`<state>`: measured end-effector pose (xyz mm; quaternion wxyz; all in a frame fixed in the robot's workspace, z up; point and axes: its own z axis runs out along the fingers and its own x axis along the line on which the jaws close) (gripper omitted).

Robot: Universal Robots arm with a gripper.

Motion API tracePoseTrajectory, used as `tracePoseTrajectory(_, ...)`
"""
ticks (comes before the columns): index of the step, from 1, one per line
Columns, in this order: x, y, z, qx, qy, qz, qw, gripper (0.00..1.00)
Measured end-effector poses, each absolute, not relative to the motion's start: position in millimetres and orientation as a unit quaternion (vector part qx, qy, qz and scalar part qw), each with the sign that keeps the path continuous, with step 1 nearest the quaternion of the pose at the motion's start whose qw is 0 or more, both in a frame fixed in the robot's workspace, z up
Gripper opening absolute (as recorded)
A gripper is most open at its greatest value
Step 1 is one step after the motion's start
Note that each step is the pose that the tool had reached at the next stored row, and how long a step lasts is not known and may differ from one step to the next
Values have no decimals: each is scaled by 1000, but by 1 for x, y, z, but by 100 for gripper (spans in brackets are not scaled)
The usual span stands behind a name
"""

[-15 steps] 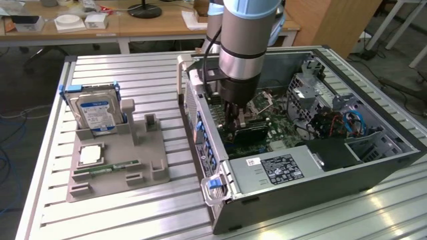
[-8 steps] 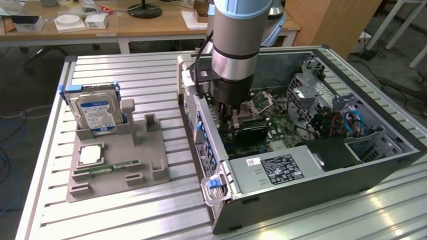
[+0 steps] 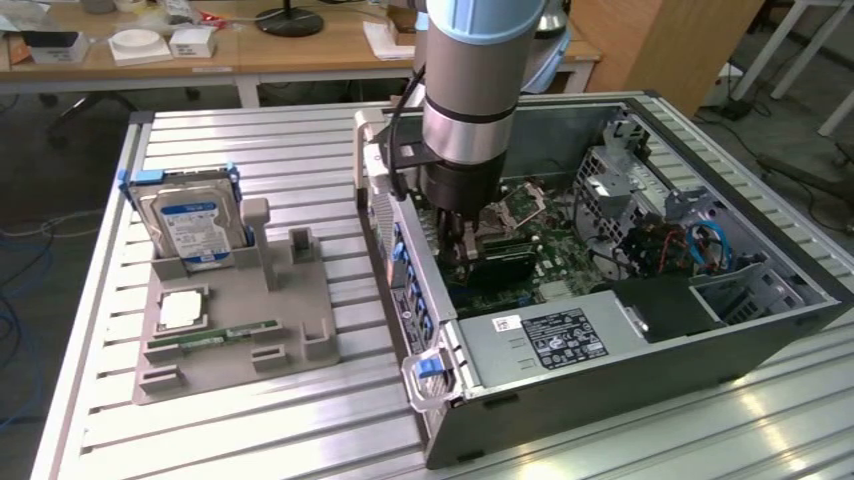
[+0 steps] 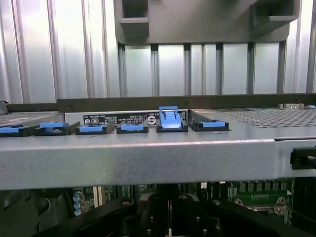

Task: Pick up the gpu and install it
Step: 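Press down on the gpu until it lock into place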

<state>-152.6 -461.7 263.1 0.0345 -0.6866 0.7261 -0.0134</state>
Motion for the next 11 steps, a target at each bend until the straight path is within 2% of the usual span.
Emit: tracePoseTrajectory(11, -153, -462, 261, -687, 726, -13, 35, 10)
